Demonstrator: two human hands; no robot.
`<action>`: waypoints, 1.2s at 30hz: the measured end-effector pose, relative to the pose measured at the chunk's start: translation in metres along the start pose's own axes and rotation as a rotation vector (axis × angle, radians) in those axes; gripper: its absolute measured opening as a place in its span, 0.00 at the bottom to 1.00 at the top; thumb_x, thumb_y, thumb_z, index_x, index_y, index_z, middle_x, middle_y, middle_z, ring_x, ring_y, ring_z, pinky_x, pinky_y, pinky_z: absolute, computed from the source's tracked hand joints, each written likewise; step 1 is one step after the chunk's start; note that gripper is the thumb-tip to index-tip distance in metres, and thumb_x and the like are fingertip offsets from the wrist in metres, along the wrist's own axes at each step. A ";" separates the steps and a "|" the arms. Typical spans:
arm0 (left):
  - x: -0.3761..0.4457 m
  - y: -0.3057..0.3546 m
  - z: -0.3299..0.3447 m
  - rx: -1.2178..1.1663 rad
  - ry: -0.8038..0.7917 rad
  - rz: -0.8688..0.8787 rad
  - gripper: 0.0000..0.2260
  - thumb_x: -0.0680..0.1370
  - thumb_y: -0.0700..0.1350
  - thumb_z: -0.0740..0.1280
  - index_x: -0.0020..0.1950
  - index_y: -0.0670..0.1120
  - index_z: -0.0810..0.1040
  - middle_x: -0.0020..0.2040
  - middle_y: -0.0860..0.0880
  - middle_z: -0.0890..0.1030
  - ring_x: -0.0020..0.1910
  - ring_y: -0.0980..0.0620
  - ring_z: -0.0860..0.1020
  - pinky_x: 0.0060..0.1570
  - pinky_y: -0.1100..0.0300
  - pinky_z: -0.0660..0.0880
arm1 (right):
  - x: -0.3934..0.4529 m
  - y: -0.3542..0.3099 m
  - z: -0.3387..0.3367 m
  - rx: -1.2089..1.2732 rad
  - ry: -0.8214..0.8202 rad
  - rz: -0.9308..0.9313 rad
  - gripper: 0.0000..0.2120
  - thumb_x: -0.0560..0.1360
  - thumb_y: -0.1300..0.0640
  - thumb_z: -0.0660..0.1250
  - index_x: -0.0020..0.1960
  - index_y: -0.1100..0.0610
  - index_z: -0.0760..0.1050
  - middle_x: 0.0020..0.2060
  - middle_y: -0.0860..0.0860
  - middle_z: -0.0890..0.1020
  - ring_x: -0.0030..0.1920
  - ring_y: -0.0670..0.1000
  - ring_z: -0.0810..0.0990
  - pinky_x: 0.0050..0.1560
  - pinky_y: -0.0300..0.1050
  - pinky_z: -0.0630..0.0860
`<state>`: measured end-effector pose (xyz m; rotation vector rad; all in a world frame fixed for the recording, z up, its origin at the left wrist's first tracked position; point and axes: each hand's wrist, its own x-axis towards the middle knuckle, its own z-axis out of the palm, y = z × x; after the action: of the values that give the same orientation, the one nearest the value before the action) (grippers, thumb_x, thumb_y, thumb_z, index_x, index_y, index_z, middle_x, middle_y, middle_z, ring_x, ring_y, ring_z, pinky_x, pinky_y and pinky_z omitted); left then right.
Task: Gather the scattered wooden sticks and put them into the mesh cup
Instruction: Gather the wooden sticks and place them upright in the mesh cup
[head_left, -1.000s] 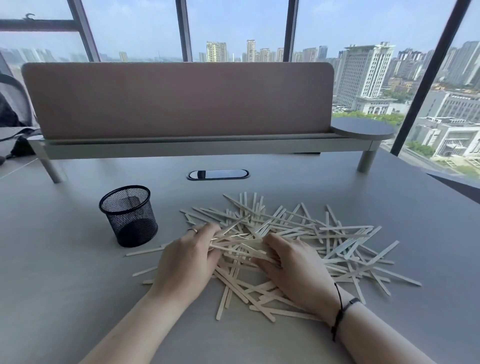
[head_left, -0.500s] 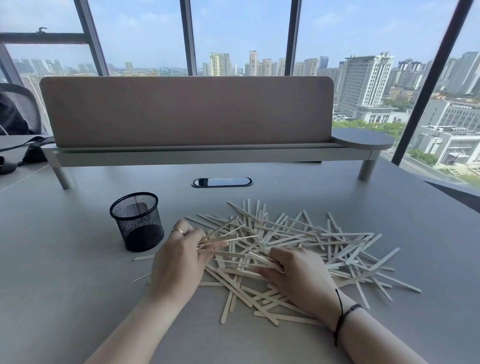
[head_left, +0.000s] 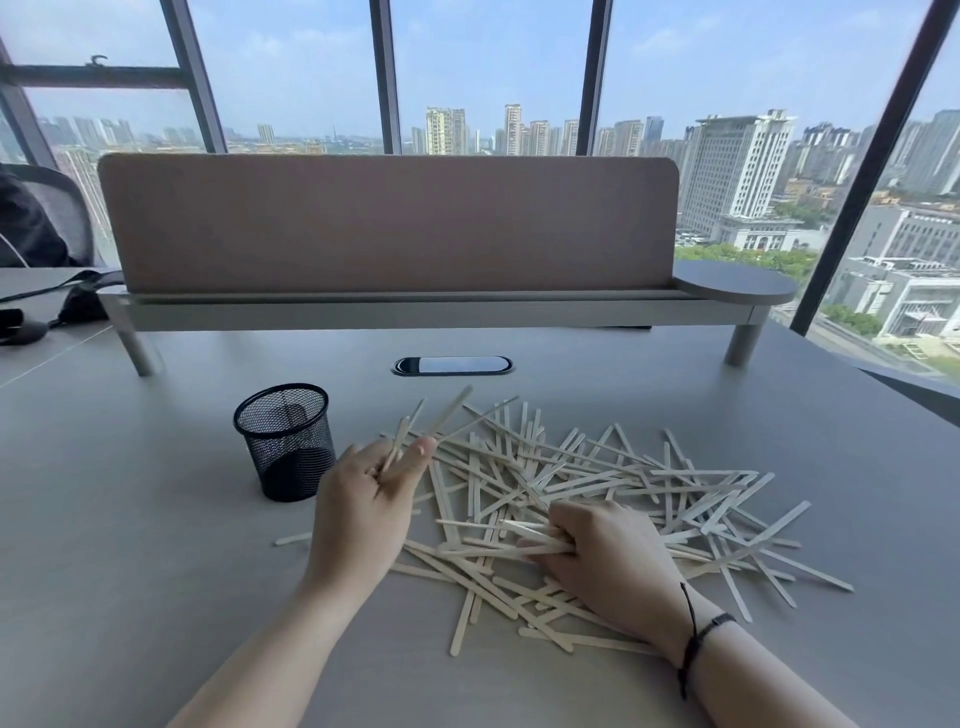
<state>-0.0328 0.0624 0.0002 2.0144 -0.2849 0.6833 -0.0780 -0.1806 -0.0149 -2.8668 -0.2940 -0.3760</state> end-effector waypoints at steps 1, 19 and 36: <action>0.000 0.004 -0.001 -0.041 -0.014 0.000 0.35 0.74 0.74 0.57 0.29 0.43 0.59 0.24 0.42 0.65 0.26 0.49 0.67 0.30 0.49 0.66 | 0.000 0.000 -0.001 -0.009 -0.010 -0.008 0.23 0.72 0.37 0.63 0.33 0.52 0.59 0.29 0.48 0.72 0.33 0.53 0.70 0.34 0.48 0.70; 0.004 0.025 0.002 -0.699 -0.095 -0.246 0.28 0.75 0.54 0.74 0.23 0.52 0.60 0.21 0.54 0.58 0.18 0.55 0.56 0.24 0.66 0.58 | 0.002 -0.010 -0.007 0.035 0.162 -0.110 0.20 0.65 0.56 0.69 0.33 0.53 0.56 0.22 0.49 0.60 0.25 0.52 0.58 0.23 0.38 0.54; -0.013 0.015 0.019 -0.451 -0.125 -0.260 0.28 0.78 0.53 0.69 0.31 0.38 0.59 0.24 0.39 0.61 0.25 0.47 0.61 0.27 0.50 0.62 | 0.065 -0.090 -0.073 1.276 0.283 0.090 0.27 0.81 0.49 0.65 0.24 0.54 0.67 0.22 0.53 0.62 0.23 0.49 0.57 0.25 0.45 0.54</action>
<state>-0.0442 0.0377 -0.0037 1.6234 -0.2222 0.2959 -0.0537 -0.1025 0.0896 -1.5509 -0.2223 -0.3708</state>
